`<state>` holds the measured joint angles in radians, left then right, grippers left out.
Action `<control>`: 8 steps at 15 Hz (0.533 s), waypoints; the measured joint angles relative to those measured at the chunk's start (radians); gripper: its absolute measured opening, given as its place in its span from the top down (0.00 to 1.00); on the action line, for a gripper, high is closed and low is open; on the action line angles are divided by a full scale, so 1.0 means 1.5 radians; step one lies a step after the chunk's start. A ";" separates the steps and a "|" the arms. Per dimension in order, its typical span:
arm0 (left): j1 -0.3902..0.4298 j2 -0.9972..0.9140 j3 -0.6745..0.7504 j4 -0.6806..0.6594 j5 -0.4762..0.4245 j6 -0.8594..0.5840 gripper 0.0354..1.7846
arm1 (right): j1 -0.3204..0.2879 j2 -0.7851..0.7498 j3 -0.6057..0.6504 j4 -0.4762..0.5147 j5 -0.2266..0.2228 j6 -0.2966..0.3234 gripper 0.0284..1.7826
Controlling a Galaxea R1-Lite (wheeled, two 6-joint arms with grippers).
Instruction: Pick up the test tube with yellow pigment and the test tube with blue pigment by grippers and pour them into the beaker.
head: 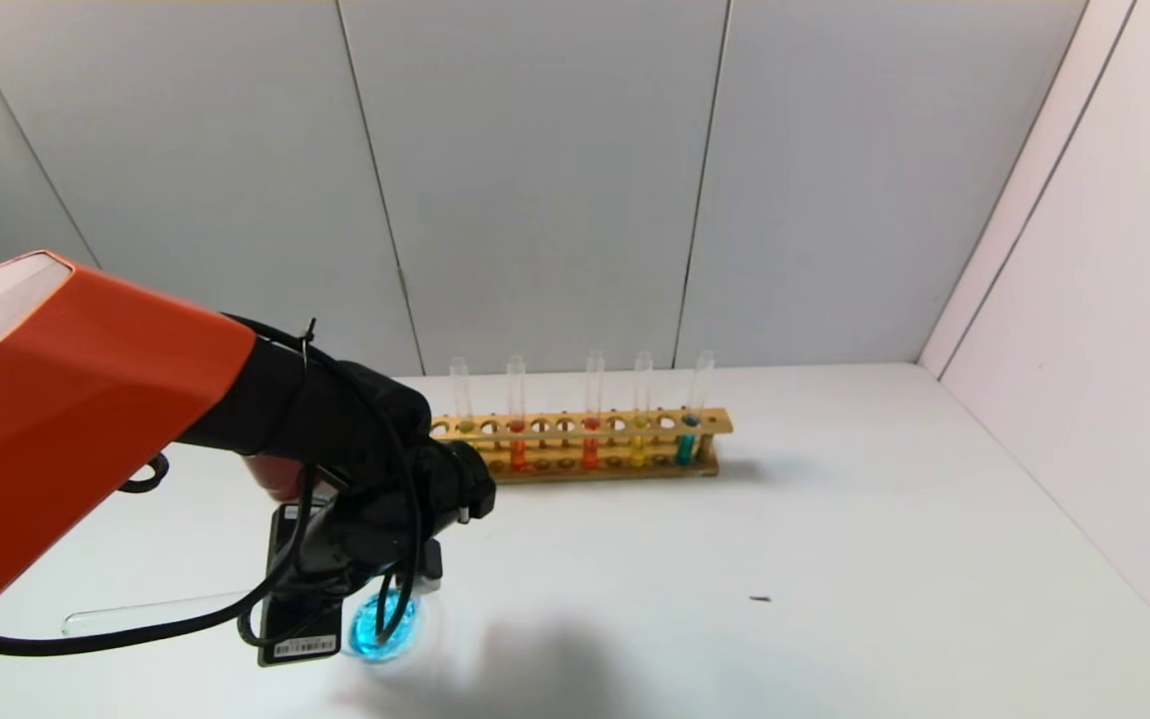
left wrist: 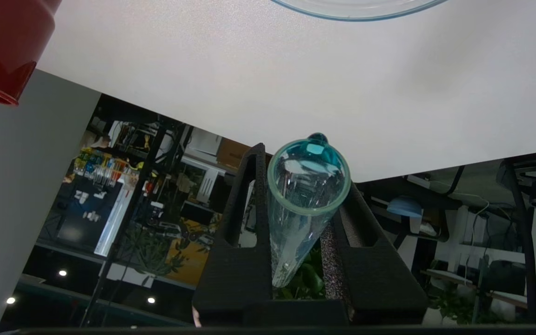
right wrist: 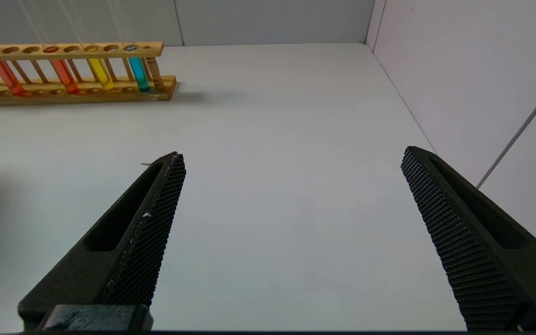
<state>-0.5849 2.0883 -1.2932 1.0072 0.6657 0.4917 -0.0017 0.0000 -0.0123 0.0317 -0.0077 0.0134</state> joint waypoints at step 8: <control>-0.012 0.032 -0.024 0.033 0.016 -0.002 0.83 | 0.000 0.000 0.000 0.000 0.000 0.000 0.05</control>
<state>-0.6036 2.1370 -1.3291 1.0564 0.6894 0.4881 -0.0013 0.0000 -0.0123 0.0321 -0.0077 0.0138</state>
